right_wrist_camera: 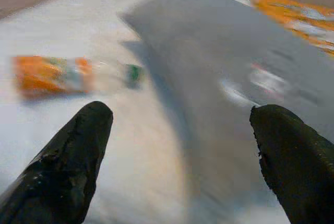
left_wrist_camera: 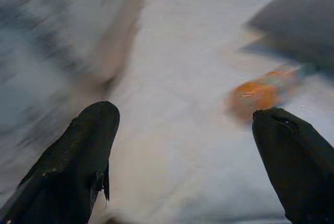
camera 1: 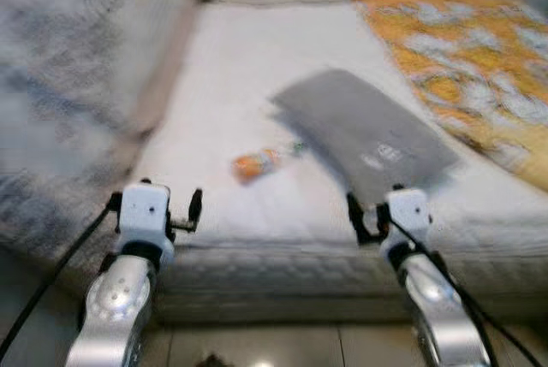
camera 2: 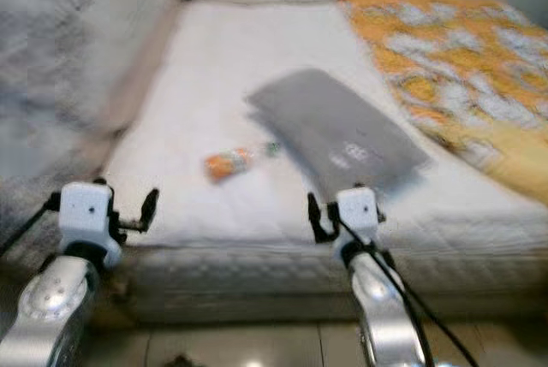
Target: Clean up the room
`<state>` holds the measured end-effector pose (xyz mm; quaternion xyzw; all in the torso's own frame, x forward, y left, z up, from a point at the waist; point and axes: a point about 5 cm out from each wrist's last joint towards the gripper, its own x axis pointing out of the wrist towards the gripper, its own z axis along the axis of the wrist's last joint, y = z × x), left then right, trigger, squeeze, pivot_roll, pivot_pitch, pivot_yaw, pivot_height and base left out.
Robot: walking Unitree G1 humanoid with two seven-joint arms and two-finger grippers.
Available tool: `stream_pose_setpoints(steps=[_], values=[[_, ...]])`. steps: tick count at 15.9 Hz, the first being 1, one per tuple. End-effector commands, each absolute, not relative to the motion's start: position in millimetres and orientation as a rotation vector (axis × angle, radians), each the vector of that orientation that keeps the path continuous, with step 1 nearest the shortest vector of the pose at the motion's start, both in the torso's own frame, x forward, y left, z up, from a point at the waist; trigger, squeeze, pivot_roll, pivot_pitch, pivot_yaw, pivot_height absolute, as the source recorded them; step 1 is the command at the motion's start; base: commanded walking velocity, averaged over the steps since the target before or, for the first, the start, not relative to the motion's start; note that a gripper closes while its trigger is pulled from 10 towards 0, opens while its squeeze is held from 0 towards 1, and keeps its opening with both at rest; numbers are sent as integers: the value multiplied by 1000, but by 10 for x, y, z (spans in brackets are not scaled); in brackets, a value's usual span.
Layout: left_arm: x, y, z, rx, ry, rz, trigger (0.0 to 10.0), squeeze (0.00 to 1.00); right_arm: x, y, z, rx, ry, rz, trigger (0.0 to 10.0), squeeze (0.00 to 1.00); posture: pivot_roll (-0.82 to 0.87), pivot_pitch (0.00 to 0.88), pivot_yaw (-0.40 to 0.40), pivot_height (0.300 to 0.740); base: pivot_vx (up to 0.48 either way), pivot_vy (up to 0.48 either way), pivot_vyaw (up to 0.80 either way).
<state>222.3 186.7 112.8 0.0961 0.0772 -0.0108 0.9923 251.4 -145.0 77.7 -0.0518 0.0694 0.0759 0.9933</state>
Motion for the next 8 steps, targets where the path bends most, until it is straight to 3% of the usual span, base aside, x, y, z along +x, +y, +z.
stream_pose_setpoints(steps=[1, 5, 8], values=[[2232, 1827, 1140, 186, 149, -34, 10000, 0, 2521, -1465, 789, -106, 133, 159, 10000, 0, 83, 0, -21, 740, 259, 0, 800], [2227, 1809, 1125, 181, 152, -47, 10000, 0, 2542, -1470, 795, -115, 129, 163, 10000, 0, 83, 0, -27, 740, 256, 0, 627], [2224, 1733, 1110, 160, 149, -109, 10000, 0, 2557, -1499, 811, -128, 118, 173, 10000, 0, 79, 0, -33, 740, 255, 0, 0]])
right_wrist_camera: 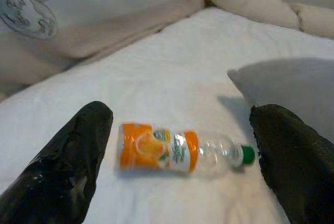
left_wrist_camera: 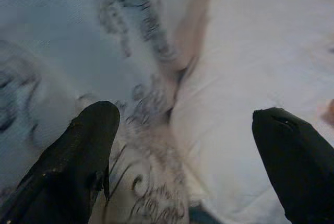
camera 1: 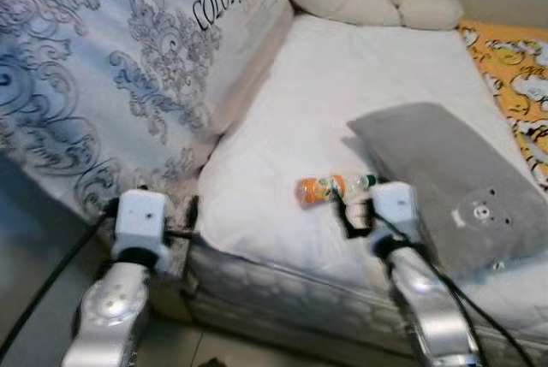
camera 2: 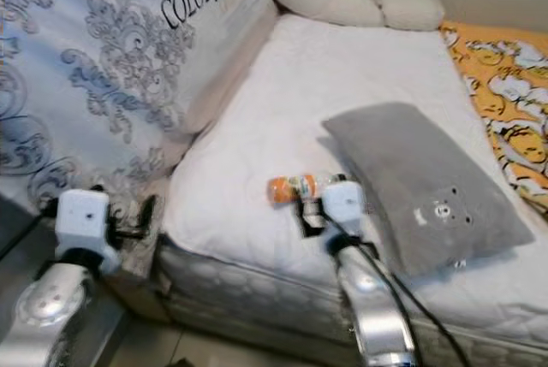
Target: Clean up the room
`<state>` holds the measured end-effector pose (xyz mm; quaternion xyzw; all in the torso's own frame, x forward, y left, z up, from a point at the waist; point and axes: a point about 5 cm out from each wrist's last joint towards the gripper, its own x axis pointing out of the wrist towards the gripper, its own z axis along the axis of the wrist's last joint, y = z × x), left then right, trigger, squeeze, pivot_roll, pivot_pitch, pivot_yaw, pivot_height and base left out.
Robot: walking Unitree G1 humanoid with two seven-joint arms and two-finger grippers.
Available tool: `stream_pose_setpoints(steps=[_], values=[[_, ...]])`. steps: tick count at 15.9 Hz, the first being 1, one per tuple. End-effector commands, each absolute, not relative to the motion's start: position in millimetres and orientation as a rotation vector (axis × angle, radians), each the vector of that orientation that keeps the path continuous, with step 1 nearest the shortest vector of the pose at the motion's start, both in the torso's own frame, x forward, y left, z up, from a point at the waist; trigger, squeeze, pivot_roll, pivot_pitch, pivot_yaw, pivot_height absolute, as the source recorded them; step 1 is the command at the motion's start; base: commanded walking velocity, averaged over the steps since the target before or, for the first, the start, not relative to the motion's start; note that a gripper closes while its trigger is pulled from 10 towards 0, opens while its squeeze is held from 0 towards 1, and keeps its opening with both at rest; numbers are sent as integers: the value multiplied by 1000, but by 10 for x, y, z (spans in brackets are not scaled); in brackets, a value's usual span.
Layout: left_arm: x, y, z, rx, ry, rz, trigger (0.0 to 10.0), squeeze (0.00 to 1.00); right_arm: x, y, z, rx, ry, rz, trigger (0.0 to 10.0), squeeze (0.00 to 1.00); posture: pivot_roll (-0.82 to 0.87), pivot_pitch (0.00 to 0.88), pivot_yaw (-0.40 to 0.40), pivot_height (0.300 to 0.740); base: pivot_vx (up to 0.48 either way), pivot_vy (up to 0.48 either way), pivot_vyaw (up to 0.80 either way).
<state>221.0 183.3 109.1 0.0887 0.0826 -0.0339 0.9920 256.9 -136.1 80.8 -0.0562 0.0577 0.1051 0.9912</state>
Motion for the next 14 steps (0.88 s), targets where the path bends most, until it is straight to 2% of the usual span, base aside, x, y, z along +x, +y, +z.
stream_pose_setpoints(steps=[1, 6, 9, 14], values=[[2217, 1681, 1099, 159, 151, -153, 10000, 0, 2551, -1506, 819, -124, 109, 174, 10000, 0, 78, 0, -33, 740, 259, 0, 0], [2238, 1622, 1071, 165, 159, -209, 10000, 0, 2511, -1543, 801, -69, 120, 151, 10000, 0, 60, 0, -19, 740, 256, 0, -729], [2263, 1621, 1073, 167, 156, -215, 10000, 0, 2523, -1529, 810, -85, 114, 160, 10000, 0, 58, 0, -19, 740, 249, 0, 0], [2257, 1640, 1065, 169, 157, -209, 10000, 0, 2570, -1483, 820, -96, 112, 187, 10000, 0, 65, 0, -28, 740, 0, 0, 0]])
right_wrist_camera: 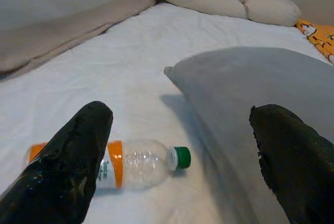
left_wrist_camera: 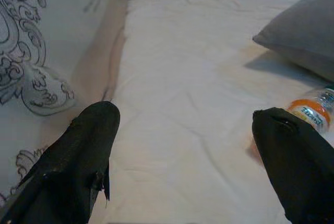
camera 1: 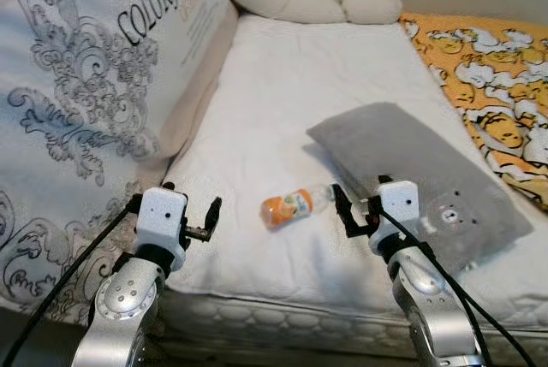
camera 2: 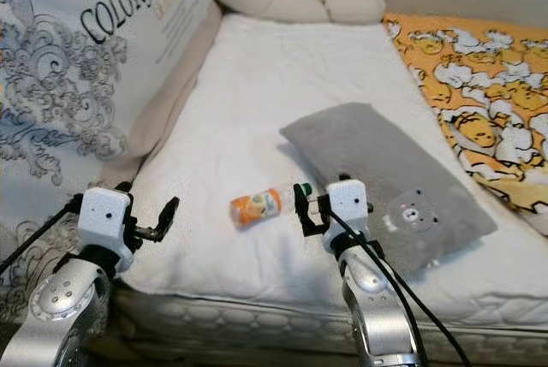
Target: Clean up the room
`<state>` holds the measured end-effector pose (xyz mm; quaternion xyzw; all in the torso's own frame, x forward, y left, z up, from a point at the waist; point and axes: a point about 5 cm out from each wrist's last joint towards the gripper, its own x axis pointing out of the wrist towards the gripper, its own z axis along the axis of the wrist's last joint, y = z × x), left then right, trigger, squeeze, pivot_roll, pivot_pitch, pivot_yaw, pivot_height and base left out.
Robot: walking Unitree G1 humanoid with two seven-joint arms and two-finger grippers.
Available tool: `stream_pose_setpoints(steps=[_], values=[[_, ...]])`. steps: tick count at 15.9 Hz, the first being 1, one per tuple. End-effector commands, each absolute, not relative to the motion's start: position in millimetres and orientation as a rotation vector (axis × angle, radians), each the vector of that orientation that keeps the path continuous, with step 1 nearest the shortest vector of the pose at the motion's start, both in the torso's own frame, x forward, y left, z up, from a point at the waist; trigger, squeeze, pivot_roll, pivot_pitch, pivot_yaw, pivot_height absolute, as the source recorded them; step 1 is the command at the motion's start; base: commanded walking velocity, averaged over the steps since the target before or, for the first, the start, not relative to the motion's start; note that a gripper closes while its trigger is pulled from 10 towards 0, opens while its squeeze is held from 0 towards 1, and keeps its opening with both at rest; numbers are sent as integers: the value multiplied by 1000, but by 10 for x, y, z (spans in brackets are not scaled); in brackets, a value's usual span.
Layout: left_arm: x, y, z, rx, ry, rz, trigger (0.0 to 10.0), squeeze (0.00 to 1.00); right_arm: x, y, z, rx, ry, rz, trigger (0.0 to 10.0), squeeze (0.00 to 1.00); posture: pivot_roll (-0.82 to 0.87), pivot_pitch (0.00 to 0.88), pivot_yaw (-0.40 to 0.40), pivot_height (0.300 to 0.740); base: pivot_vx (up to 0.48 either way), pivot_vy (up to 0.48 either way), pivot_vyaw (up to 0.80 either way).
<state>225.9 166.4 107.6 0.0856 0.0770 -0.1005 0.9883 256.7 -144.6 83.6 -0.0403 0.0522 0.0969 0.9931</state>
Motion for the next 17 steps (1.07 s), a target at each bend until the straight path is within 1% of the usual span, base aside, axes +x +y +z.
stream_pose_setpoints(steps=[1, 5, 7, 8, 10, 11, 12, 13, 15, 17], values=[[2259, 1645, 1069, 166, 156, -203, 10000, 0, 2583, -1474, 823, -94, 112, 190, 10000, 0, 67, 0, -28, 740, 0, 0, 0], [2268, 1675, 1084, 169, 151, -191, 10000, 0, 2653, -1416, 832, -162, 102, 261, 10000, 0, 77, 0, -30, 740, 0, 0, 0], [2295, 1686, 1097, 168, 145, -192, 10000, 0, 2811, -1420, 823, -207, 139, 296, 10000, 0, 79, 0, -22, 740, 0, 0, 0], [2301, 1686, 1100, 172, 144, -197, 10000, 0, 2840, -1413, 816, -222, 149, 308, 10000, 0, 78, 0, -19, 740, 0, 0, 0], [2336, 1669, 1107, 194, 155, -244, 10000, 0, 3012, -1346, 762, -354, 208, 395, 10000, 0, 75, 0, -10, 740, 0, 0, 0], [2363, 1657, 1125, 207, 155, -277, 10000, 0, 3128, -1277, 734, -457, 249, 485, 10000, 239, 73, 0, -8, 740, 0, 0, 0], [2378, 1648, 1140, 223, 156, -305, 10000, 0, 3236, -1222, 717, -518, 285, 556, 10000, 1000, 75, 0, -7, 740, 0, 0, 0], [2386, 1640, 1161, 228, 158, -334, 10000, 0, 3321, -1190, 719, -576, 316, 610, 10000, 1000, 86, 0, -6, 740, 0, 0, 0], [2362, 1637, 1185, 267, 178, -409, 10000, 0, 3481, -1139, 758, -766, 352, 686, 10000, 1000, 95, 0, -7, 740, 0, 0, 0], [2329, 1642, 1244, 276, 185, -445, 10000, 0, 3559, -1104, 798, -835, 382, 716, 10000, 1000, 113, 32, -14, 740, 0, 0, 0]])
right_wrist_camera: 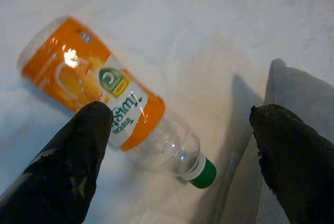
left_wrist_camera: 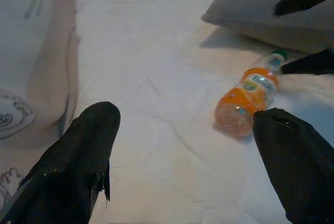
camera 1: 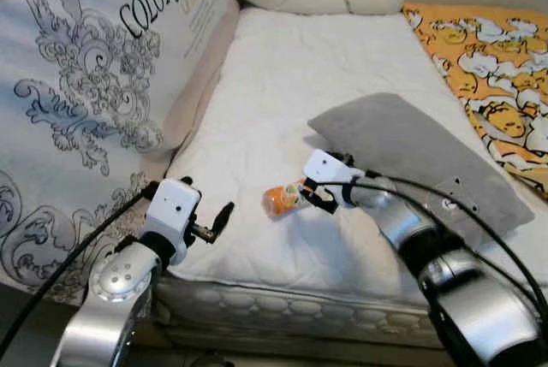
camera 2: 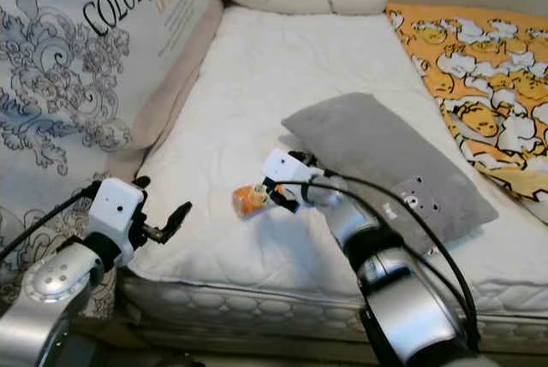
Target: Clean up the room
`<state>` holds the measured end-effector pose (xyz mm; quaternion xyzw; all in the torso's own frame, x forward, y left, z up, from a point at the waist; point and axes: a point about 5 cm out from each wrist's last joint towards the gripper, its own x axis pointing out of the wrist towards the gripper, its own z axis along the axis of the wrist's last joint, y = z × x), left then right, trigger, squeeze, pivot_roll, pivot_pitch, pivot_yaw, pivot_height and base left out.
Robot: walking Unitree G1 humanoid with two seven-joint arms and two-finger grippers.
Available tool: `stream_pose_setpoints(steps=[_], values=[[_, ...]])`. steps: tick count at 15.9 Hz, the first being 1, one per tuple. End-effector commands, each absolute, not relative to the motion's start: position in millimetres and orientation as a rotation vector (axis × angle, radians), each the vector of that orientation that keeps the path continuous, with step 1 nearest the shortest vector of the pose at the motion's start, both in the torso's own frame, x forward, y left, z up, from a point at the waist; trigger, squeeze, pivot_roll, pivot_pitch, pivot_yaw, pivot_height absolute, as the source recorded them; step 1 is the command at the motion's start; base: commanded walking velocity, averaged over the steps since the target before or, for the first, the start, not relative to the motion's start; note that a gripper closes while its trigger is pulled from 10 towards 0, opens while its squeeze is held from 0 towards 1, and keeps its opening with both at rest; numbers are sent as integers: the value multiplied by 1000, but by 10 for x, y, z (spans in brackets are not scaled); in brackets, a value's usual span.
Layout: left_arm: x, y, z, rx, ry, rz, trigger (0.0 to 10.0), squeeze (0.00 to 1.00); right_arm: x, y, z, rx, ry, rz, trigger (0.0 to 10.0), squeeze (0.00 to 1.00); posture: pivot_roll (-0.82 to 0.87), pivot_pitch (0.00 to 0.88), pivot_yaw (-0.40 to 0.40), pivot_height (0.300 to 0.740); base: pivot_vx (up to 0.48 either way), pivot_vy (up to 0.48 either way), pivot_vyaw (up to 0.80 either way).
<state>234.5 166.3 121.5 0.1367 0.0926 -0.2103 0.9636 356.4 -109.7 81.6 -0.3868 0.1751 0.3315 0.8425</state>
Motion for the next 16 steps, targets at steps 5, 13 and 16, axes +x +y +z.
stream_pose_setpoints(steps=[5, 13, 16], values=[[2244, 1537, 1376, 325, 201, -558, 10000, 0, 3608, -1020, 793, -963, 412, 757, 10000, 173, 153, 141, -27, 740, 0, 0, 0], [1977, 1596, 1644, 358, 223, -546, 10000, 0, 3741, -830, 1015, -965, 253, 646, 10000, 0, 235, 283, -33, 740, 0, 0, 0], [1909, 1586, 1645, 363, 243, -545, 10000, 0, 3768, -891, 1029, -1043, 276, 623, 10000, 0, 248, 264, -43, 740, 0, 0, 0]])
